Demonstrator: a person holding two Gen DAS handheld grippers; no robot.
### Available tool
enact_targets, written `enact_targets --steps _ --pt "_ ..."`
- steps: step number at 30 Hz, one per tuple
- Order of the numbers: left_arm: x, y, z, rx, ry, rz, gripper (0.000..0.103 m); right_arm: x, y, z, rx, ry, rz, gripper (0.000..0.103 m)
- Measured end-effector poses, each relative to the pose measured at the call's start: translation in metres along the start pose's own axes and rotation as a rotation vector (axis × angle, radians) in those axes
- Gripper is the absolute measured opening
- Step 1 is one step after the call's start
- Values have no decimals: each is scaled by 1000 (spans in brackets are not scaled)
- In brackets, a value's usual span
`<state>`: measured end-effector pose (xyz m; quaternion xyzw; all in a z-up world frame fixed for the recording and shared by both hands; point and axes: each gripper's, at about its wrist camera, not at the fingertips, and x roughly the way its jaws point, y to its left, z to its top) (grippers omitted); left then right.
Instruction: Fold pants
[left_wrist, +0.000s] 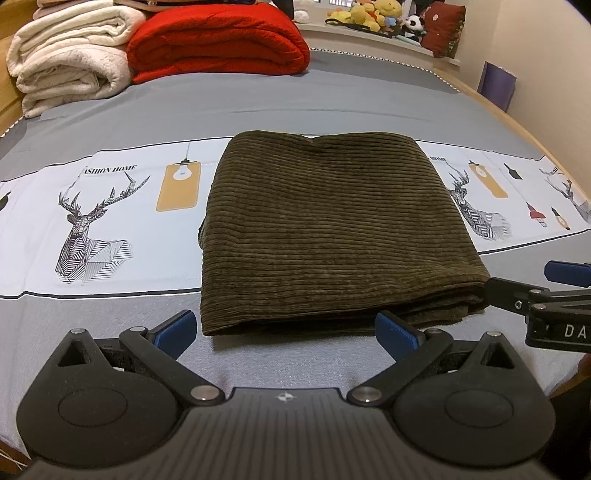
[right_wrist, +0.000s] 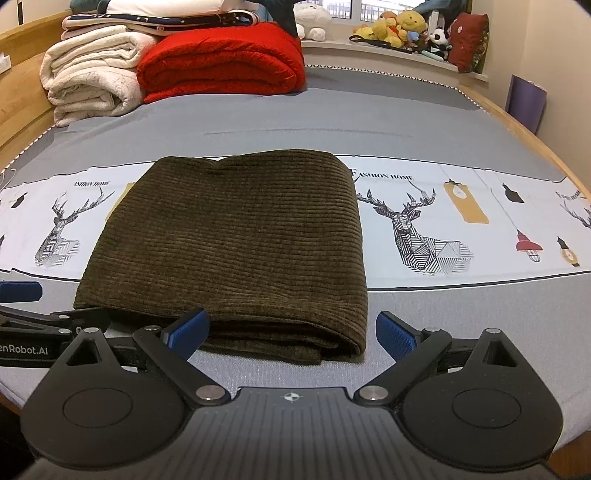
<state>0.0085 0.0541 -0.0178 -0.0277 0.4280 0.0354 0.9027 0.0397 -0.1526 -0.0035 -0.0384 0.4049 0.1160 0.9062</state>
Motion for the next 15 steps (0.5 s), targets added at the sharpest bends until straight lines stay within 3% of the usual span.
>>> enact_targets --steps 15 --pt "-1 -2 0 17 -11 -10 103 1 2 0 -8 2 5 97"
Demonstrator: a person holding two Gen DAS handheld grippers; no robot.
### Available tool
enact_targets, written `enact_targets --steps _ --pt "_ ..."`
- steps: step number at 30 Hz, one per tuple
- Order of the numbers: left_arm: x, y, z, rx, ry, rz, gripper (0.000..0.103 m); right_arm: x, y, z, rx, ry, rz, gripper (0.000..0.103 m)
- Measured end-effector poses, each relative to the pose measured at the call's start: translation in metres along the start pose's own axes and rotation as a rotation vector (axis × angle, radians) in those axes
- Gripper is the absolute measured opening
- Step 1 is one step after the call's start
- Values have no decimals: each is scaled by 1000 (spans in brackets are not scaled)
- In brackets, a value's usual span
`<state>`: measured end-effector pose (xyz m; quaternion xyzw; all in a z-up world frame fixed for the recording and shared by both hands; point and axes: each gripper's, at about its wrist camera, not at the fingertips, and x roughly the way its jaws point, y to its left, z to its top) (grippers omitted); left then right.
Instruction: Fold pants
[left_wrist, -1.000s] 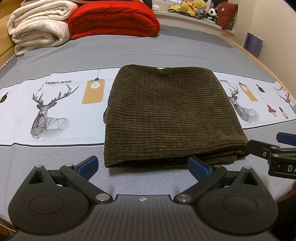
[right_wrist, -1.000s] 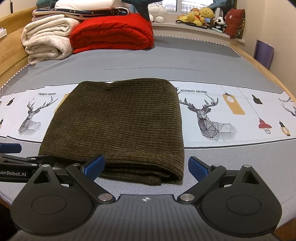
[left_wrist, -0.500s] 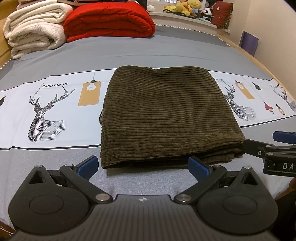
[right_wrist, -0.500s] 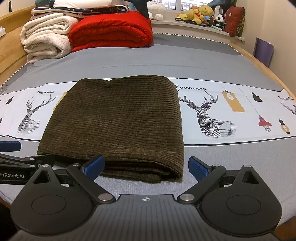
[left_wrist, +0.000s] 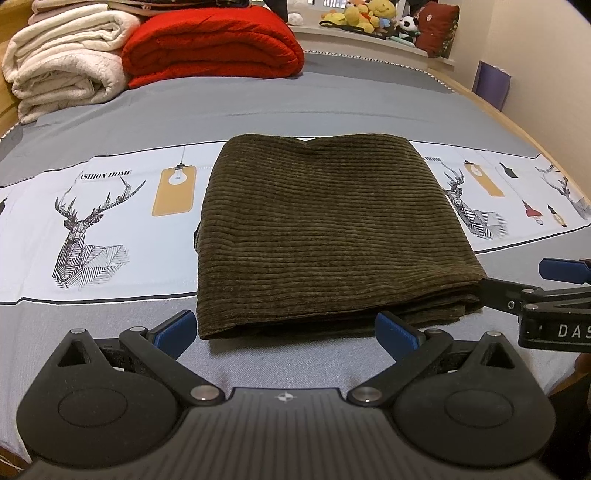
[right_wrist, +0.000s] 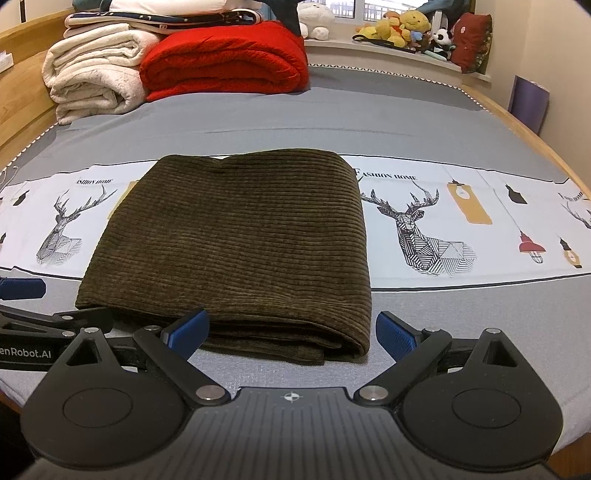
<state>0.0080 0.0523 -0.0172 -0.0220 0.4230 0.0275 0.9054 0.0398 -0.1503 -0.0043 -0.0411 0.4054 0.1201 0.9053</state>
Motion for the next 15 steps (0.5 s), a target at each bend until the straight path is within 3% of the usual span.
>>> enact_targets --steps 15 --pt "-1 -1 1 10 -6 1 103 -1 1 0 0 -1 1 97"
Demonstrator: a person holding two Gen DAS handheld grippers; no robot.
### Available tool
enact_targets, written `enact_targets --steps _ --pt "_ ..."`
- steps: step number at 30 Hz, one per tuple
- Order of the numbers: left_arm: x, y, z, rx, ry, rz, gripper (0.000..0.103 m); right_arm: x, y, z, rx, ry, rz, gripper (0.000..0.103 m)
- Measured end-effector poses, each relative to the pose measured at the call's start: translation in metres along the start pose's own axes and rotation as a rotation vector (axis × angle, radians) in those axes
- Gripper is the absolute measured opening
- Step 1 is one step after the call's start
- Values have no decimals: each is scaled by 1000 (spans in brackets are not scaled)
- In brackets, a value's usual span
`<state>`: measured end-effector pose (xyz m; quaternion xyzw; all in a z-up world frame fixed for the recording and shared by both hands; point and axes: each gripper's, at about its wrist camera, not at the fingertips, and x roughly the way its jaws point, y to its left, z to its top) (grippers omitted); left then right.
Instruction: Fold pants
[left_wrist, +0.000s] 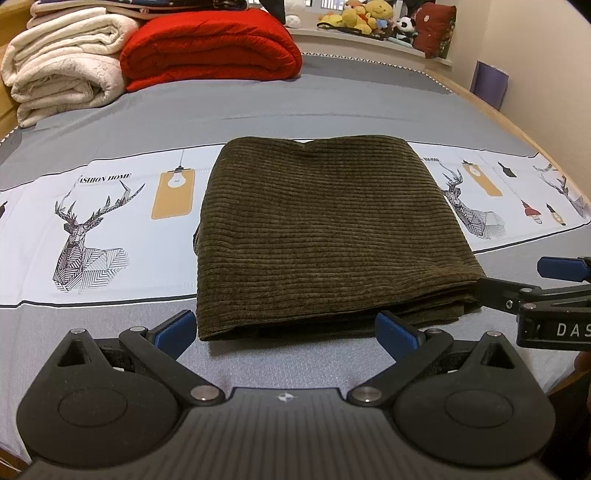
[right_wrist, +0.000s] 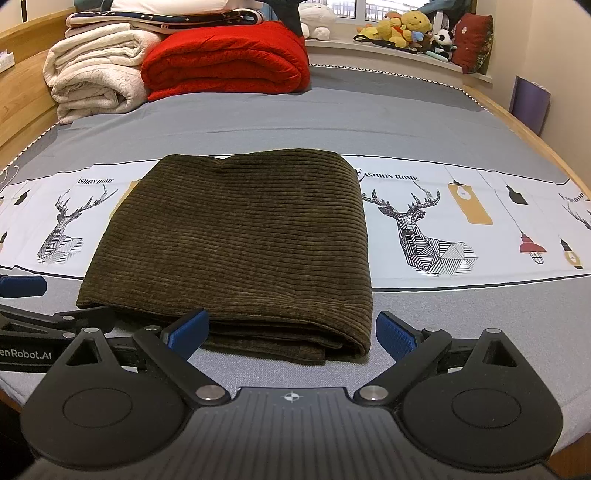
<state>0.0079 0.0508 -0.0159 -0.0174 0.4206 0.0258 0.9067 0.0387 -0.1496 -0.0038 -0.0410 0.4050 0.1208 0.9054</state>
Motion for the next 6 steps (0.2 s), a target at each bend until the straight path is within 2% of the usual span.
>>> enact_targets --steps 6 --pt "-2 -1 -1 12 -13 -4 103 0 0 0 0 0 0 97"
